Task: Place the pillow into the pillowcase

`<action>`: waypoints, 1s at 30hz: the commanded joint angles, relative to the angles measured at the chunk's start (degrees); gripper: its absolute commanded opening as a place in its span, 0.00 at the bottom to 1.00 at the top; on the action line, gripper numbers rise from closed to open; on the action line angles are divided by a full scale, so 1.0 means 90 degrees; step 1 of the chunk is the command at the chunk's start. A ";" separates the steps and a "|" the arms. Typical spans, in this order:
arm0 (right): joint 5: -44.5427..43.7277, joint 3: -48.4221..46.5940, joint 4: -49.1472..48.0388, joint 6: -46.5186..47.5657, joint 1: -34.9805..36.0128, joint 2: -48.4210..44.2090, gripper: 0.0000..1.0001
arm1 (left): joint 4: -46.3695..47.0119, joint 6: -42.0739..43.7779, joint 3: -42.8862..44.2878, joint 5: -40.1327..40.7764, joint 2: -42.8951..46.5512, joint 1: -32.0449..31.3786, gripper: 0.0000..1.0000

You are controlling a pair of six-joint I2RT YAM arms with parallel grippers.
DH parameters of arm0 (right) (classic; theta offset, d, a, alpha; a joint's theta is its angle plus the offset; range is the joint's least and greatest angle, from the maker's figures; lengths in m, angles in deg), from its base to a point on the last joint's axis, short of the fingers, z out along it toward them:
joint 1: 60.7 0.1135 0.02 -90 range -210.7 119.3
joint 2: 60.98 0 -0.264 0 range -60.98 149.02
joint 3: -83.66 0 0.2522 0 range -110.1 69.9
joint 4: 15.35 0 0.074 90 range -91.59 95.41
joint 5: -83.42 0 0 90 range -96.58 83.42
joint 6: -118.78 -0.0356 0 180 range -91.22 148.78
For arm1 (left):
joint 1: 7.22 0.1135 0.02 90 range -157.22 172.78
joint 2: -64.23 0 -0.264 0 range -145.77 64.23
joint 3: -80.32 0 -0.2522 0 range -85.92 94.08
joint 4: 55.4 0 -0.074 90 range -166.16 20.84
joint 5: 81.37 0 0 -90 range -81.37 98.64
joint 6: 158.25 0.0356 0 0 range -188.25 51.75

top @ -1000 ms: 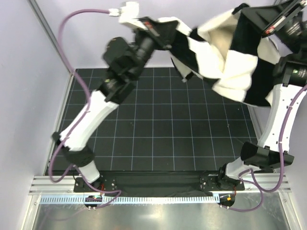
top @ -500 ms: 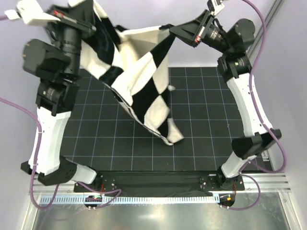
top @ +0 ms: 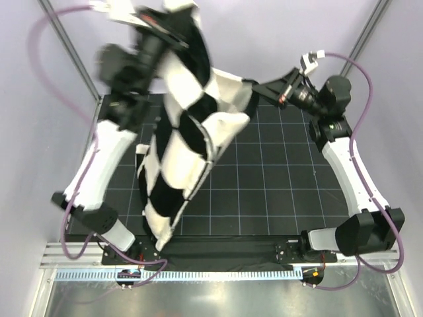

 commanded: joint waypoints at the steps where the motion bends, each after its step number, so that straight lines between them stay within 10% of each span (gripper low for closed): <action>1: -0.0140 0.1012 -0.0401 0.0722 -0.0657 -0.0640 0.10 | 0.1034 0.0186 -0.1459 -0.0337 -0.0501 -0.0705 0.00; 6: 0.0377 0.1933 -0.0578 0.0672 -0.1967 -0.1051 0.16 | 0.1439 0.0785 -0.1981 0.0211 -0.1154 -0.2120 0.00; 11: -0.0225 0.1476 0.1750 0.2058 -0.2963 -0.1616 0.78 | 0.1858 0.0901 -0.1921 0.0416 -0.2042 -0.3068 0.00; 13: -0.0938 0.1329 0.2282 0.2684 -0.3043 -0.1783 0.81 | 0.1917 0.0999 -0.1912 0.0572 -0.2258 -0.3236 0.05; 23: -0.2160 0.1044 0.3183 0.3339 -0.3150 -0.2428 0.86 | 0.0562 0.1058 -0.1883 0.0963 -0.2074 -0.3383 0.99; 30: -0.1889 0.1347 0.3271 0.3545 -0.3141 -0.2467 0.87 | -0.1176 0.1253 -0.2146 0.1296 -0.1322 -0.3296 1.00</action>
